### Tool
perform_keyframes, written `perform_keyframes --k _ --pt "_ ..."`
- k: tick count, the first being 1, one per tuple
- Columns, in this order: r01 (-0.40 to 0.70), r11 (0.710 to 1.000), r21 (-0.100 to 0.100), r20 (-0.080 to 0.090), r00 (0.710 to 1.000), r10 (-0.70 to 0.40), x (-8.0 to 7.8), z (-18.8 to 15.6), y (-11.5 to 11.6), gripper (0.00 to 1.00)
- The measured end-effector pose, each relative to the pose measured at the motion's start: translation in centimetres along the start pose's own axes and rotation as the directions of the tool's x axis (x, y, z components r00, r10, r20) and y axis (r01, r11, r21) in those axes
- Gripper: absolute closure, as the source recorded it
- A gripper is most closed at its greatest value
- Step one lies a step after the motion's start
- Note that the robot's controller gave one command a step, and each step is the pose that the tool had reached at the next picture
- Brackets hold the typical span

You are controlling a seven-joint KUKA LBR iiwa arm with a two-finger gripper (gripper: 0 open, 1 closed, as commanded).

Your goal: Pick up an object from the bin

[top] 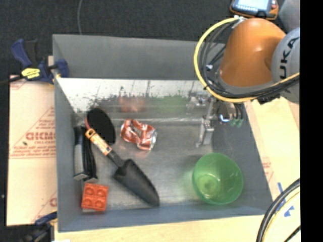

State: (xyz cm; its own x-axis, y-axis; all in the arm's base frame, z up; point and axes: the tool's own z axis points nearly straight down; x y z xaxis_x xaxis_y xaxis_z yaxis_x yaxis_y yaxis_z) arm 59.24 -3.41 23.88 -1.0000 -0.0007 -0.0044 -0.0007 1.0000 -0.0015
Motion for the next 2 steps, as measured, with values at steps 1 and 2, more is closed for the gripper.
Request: perform_keyframes --k 1,2 --pt "-0.189 0.982 0.0 0.0 0.982 0.189 -1.2 5.5 2.6 0.0" --pt "-0.246 0.969 0.0 0.003 0.969 0.246 2.2 7.9 0.0 0.0"
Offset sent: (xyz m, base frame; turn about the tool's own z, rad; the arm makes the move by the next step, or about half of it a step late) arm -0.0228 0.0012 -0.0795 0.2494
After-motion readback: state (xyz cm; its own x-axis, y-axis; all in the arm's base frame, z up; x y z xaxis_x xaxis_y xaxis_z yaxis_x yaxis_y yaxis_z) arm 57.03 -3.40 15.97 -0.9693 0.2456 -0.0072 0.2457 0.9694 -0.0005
